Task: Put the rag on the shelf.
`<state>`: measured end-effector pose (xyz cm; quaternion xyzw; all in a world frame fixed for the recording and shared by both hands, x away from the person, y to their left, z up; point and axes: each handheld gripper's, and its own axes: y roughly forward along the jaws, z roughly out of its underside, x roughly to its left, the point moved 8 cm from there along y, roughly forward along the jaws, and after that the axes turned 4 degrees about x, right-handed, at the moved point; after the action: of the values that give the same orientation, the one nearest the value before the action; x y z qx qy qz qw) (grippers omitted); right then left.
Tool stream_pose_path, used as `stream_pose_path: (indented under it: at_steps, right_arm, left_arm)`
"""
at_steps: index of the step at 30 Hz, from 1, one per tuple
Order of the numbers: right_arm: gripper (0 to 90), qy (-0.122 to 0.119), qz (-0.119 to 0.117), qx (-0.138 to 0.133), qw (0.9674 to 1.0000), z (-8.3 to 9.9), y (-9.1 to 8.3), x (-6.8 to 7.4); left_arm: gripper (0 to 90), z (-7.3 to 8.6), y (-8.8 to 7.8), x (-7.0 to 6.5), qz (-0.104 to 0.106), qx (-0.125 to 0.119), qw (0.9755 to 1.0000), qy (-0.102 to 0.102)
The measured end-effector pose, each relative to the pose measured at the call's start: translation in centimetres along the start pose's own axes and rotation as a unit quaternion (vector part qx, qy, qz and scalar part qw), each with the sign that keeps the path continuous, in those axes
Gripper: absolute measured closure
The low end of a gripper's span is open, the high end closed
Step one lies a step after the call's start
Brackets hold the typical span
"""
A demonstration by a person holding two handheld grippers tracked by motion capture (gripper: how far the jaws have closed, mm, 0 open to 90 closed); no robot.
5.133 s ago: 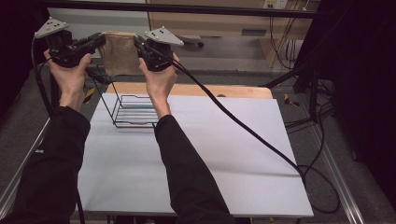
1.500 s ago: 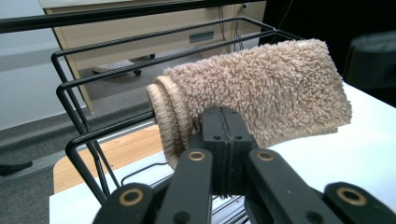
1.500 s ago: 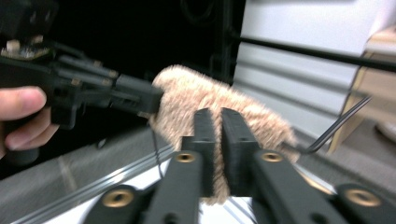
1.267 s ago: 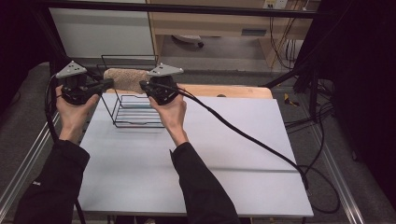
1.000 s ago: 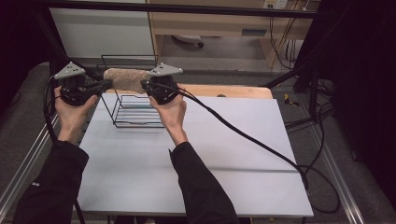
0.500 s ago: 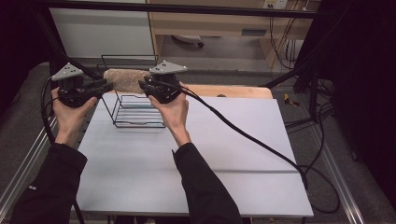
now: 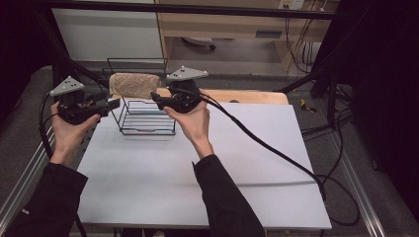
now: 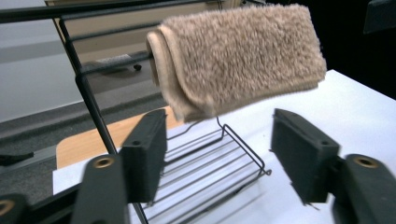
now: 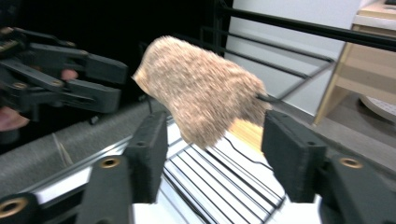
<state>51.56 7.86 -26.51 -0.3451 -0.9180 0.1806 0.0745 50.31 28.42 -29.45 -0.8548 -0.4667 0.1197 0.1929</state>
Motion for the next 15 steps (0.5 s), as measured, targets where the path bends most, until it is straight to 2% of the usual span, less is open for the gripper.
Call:
stream_pose_path:
  at_steps: [7, 12, 15]
  right_arm:
    - [27.5, 0.008, 0.005, 0.01, 0.9999, 1.5, -1.4, -1.1]
    - [18.1, 0.007, 0.014, 0.016, 0.9998, 2.7, -2.7, -1.9]
    - [15.4, 0.01, 0.013, 0.014, 0.9998, 3.6, -3.7, -2.4]
  left_arm:
    - [23.1, 1.5, -0.2, -0.5, 0.001, 0.009, 1.0, 0.002]
    - [16.7, 3.0, 0.0, -1.6, 0.012, 0.016, 0.9997, 0.01]
    - [13.7, 4.3, 0.1, -2.5, 0.019, 0.022, 0.9995, 0.015]
